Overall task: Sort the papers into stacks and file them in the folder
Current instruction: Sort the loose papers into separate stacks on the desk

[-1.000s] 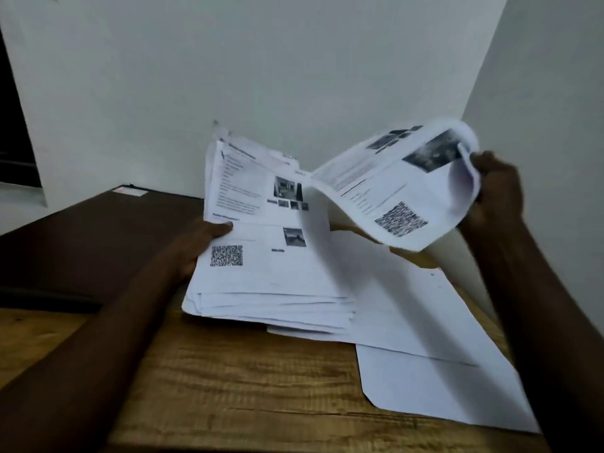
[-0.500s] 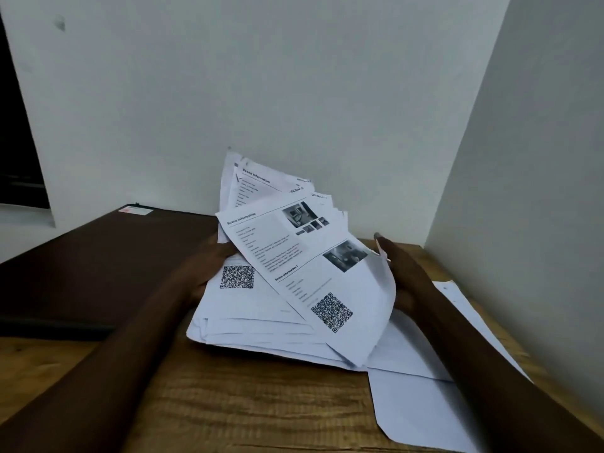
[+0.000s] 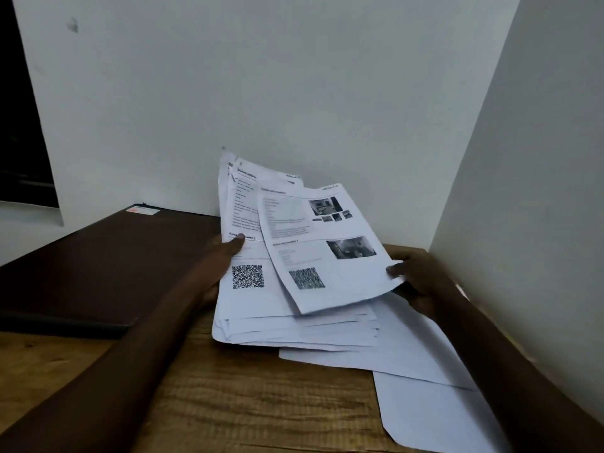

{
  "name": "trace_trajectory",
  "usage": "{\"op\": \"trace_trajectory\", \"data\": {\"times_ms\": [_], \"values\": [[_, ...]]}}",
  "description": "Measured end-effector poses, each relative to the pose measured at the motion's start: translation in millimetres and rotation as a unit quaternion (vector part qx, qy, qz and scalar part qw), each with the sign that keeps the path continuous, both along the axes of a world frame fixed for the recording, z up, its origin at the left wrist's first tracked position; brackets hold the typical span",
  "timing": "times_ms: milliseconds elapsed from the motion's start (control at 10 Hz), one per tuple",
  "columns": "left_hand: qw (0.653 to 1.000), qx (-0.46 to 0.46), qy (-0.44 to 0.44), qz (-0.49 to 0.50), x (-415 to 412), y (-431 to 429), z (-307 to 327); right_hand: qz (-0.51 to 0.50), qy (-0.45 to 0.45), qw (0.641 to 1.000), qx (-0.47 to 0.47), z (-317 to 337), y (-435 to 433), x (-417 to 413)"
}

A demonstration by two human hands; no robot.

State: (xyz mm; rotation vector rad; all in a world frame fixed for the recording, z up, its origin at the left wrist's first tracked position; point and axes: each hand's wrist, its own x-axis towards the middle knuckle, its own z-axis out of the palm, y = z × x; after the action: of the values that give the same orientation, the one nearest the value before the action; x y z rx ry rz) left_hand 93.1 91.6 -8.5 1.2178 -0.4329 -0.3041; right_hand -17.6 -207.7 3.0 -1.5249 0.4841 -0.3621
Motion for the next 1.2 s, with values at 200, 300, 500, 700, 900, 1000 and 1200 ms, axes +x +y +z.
{"op": "trace_trajectory", "data": {"times_ms": [200, 300, 500, 700, 900, 1000, 1200], "values": [[0.999, 0.035, -0.017, 0.021, 18, -2, -14, 0.003, 0.003, 0.993, -0.115, -20, 38, 5], [0.999, 0.031, -0.010, 0.018, 28, -1, -22, -0.001, 0.010, 0.989, -0.148, -25, 45, 5], [0.999, 0.020, -0.021, 0.015, 31, -3, -28, 0.035, -0.009, 0.999, -0.023, -21, 43, 0], [0.999, -0.002, -0.026, -0.019, 31, -3, -30, 0.052, -0.036, 0.996, 0.062, -15, 43, 1], [0.978, -0.151, 0.091, -0.113, -19, -17, 11, 0.069, -0.089, 0.990, 0.084, -9, 47, -1], [0.967, -0.178, 0.116, -0.144, -18, -10, 13, 0.066, -0.103, 0.989, 0.082, -6, 48, 0], [0.971, -0.203, 0.086, -0.094, -15, -3, 21, 0.078, -0.087, 0.985, 0.125, -4, 46, 4]]}}
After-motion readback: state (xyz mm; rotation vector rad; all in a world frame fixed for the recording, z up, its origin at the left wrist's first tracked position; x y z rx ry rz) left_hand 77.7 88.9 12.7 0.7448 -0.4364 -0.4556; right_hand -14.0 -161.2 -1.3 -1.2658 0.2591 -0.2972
